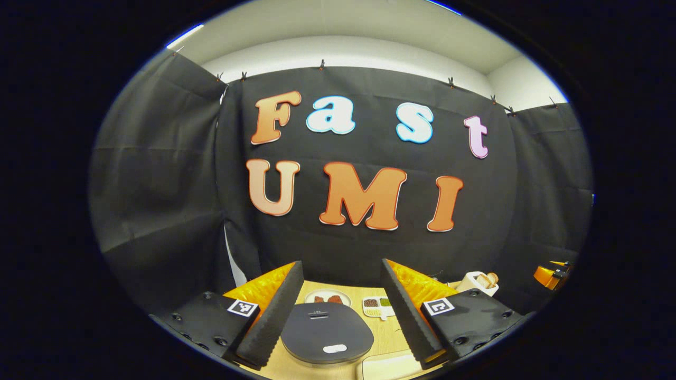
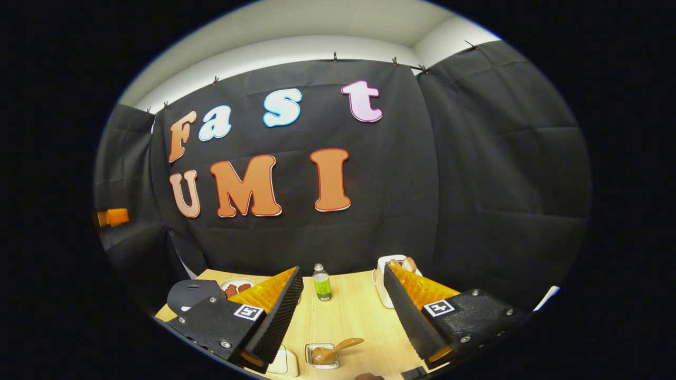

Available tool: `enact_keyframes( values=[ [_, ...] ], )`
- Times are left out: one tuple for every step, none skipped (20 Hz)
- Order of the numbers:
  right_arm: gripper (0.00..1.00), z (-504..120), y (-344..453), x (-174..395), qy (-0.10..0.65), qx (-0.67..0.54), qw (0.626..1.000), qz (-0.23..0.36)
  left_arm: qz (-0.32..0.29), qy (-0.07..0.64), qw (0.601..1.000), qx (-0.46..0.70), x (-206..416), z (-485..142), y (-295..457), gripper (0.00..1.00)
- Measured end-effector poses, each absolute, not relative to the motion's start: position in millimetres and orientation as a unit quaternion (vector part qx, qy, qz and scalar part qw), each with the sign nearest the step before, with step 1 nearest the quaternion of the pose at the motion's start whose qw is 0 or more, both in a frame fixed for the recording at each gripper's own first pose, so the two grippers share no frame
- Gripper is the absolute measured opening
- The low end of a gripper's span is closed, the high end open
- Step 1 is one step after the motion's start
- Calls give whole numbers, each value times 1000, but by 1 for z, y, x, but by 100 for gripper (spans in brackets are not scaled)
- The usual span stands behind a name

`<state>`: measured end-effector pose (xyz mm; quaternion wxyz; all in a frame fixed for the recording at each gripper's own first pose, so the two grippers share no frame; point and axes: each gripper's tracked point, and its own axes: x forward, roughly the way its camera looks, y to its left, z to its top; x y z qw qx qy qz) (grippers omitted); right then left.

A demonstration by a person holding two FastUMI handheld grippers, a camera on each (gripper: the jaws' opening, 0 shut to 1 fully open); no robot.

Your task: Close the left gripper, press the button to open the rice cooker; take a wooden spoon from the chopstick holder with the right hand, scoop a spoonful of rice and pour it into the rice cooker, then put the wooden spoon back into the chopstick holder.

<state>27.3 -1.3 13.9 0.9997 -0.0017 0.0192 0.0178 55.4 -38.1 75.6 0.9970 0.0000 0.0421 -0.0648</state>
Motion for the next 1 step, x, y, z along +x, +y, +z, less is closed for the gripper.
enact_keyframes(
  values=[
    [100, 19, -1, 26, 14, -4, 1000, 18, -72, 32, 997, 0, 50, 83, -40, 95]
  ],
)
